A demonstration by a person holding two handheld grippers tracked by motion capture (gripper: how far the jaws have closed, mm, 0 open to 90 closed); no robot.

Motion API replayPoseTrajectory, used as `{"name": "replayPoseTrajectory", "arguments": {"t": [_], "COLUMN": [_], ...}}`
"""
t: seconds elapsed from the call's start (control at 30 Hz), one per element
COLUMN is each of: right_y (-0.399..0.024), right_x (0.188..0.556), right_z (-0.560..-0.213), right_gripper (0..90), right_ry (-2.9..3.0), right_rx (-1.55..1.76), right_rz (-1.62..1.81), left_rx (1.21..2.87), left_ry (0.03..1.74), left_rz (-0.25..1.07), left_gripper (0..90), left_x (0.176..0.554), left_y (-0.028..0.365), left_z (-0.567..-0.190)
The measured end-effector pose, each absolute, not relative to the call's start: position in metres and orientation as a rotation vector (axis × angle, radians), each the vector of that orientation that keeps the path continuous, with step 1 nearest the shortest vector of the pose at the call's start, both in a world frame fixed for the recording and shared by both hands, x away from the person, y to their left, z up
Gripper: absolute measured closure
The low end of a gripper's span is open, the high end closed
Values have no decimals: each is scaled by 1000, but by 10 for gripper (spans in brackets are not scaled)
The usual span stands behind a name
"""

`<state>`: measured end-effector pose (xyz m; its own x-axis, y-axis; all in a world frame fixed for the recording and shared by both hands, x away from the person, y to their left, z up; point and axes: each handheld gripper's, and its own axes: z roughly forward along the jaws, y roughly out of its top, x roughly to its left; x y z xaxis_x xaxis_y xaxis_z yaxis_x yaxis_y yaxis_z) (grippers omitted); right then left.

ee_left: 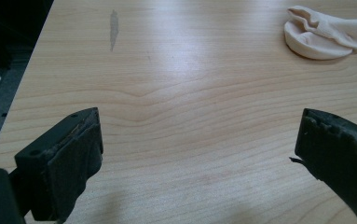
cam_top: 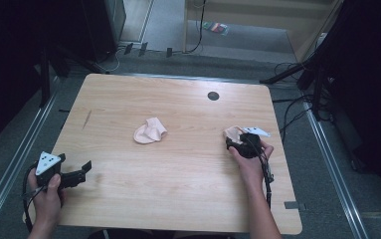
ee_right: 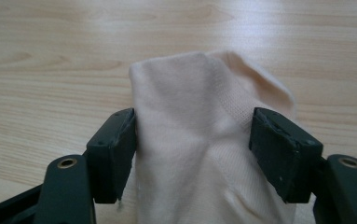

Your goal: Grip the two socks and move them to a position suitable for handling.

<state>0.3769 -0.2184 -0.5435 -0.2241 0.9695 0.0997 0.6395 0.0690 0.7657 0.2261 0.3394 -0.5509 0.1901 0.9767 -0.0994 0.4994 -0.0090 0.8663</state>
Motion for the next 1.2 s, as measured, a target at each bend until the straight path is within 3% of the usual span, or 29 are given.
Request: {"name": "replayPoseTrajectory", "arguments": {"t": [0.07, 0.1, 0.13, 0.27, 0.33, 0.6, 0.9, 1.2], "right_y": [-217, -216, -216, -220, -223, -221, -197, -170], "right_x": [376, 375, 375, 374, 373, 363, 322, 288], "right_z": [-546, -545, -545, -547, -548, -534, -481, -469], "right_gripper": [363, 439, 439, 754, 816, 839, 839, 838], "right_ry": [1902, 1894, 1894, 1856, 1850, 1825, 1821, 1859], "right_rx": [1582, 1588, 1588, 1572, 1569, 1568, 1489, 1428], "right_rz": [967, 946, 946, 923, 939, 1008, 1190, 1242], "left_rx": [1630, 1634, 1634, 1637, 1638, 1629, 1650, 1616], "left_ry": [1427, 1426, 1426, 1426, 1426, 1428, 1424, 1364], "left_rz": [722, 723, 723, 722, 723, 726, 773, 730], "left_gripper": [13, 13, 13, 13, 13, 13, 13, 13], "left_x": [226, 226, 226, 226, 226, 226, 224, 220], "left_y": [339, 339, 339, 339, 339, 340, 335, 312], "left_z": [-551, -551, -551, -551, -551, -551, -549, -536]}}
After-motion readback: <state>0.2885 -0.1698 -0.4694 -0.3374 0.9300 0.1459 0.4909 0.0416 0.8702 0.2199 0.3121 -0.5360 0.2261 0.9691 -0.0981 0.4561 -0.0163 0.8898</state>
